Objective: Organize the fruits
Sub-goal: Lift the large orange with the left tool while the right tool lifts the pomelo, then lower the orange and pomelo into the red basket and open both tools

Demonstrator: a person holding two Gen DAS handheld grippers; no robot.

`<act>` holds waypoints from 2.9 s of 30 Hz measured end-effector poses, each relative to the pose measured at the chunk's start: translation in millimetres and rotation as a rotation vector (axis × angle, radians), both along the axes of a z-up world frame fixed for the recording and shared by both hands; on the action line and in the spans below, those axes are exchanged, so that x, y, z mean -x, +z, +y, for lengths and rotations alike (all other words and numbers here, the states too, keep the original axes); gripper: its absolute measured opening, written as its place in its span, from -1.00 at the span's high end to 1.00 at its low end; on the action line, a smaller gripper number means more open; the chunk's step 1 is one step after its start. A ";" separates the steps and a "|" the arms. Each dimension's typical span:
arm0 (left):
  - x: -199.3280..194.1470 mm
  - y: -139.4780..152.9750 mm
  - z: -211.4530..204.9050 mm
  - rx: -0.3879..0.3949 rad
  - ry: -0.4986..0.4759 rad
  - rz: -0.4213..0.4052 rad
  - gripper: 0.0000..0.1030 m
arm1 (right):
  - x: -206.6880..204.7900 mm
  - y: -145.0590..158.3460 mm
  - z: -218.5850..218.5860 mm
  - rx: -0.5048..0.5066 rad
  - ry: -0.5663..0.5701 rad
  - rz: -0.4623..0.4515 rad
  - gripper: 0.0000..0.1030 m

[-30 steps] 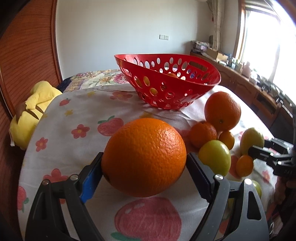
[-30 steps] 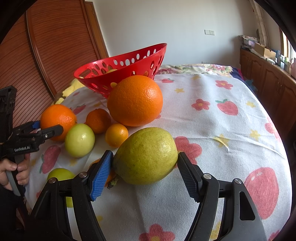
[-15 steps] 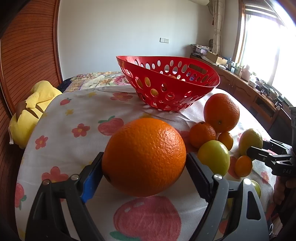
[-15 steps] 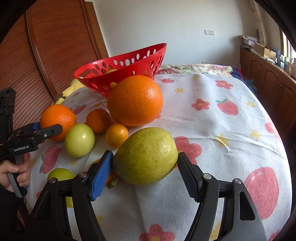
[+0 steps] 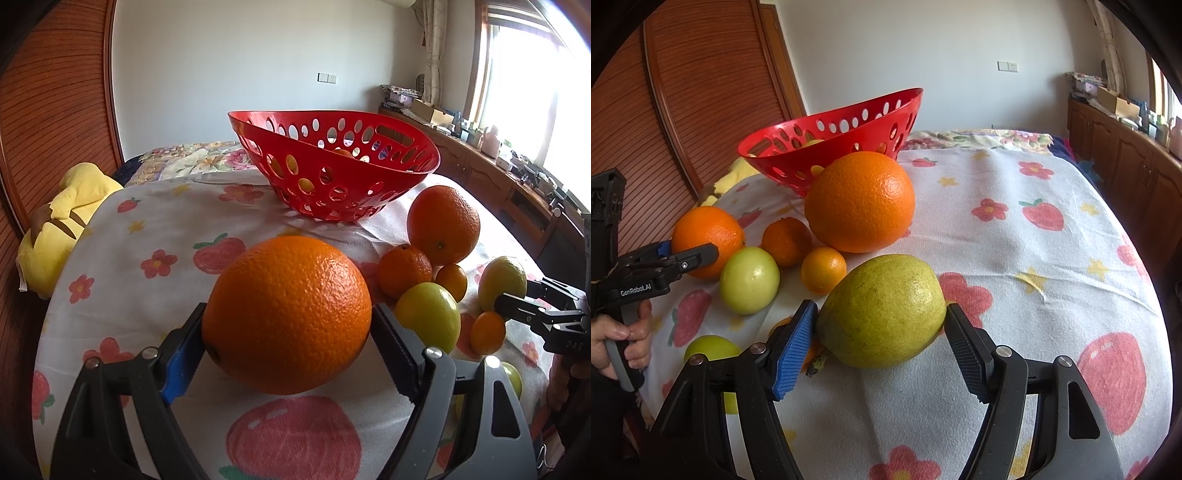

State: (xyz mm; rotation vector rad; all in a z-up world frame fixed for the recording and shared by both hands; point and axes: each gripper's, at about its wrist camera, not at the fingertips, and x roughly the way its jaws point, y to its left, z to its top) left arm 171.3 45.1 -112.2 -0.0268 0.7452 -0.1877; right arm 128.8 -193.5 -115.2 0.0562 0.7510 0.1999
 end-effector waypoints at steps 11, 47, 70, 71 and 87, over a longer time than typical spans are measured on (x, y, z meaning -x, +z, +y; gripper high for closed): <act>10.4 16.4 -2.1 0.031 -0.022 -0.035 -0.63 | 1.6 3.6 -3.2 -0.002 -0.024 -0.015 -0.39; -82.9 92.3 -44.0 -0.041 -0.115 -0.135 -0.63 | -72.9 111.2 15.4 0.091 0.131 -0.201 -0.39; -133.1 60.6 -57.3 -0.127 -0.109 0.021 -0.66 | -123.5 104.4 26.7 0.084 0.168 -0.173 -0.40; -133.7 59.1 -57.6 -0.127 -0.108 0.026 -0.66 | -124.1 104.0 26.8 0.082 0.170 -0.173 -0.40; -126.6 94.0 -49.9 -0.108 -0.081 -0.093 -0.63 | -127.6 99.9 27.5 0.080 0.166 -0.168 -0.40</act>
